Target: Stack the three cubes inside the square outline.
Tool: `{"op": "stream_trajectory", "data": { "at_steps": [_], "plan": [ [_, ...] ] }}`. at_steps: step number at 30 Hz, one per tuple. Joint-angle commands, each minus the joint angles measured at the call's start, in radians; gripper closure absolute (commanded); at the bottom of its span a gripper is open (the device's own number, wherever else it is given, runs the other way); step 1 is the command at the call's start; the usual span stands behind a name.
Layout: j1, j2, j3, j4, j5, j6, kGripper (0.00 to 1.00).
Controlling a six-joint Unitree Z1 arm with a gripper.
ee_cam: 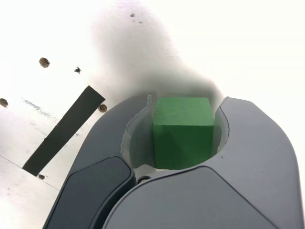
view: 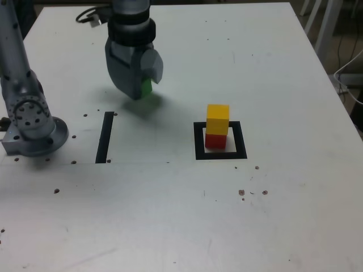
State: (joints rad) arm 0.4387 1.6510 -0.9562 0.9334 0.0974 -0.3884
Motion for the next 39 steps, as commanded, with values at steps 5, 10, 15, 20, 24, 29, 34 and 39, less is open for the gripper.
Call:
{"op": "stream_trajectory", "data": {
  "at_steps": [5,10,15,20,24,29,34,39],
  "plan": [
    [-0.071,-0.02,-0.11,0.109,0.03,0.087,1.0],
    [-0.125,-0.017,-0.226,0.196,0.034,0.198,1.0],
    [-0.206,-0.007,-0.35,0.289,0.029,0.272,1.0],
    [-0.277,0.01,-0.454,0.376,0.018,0.288,1.0],
    [-0.332,0.047,-0.557,0.455,0.017,0.298,1.0],
    [-0.387,0.101,-0.673,0.524,0.013,0.306,1.0],
    [-0.429,0.164,-0.754,0.551,-0.004,0.308,1.0],
    [-0.47,0.212,-0.794,0.553,-0.016,0.306,1.0]
  ]
}}
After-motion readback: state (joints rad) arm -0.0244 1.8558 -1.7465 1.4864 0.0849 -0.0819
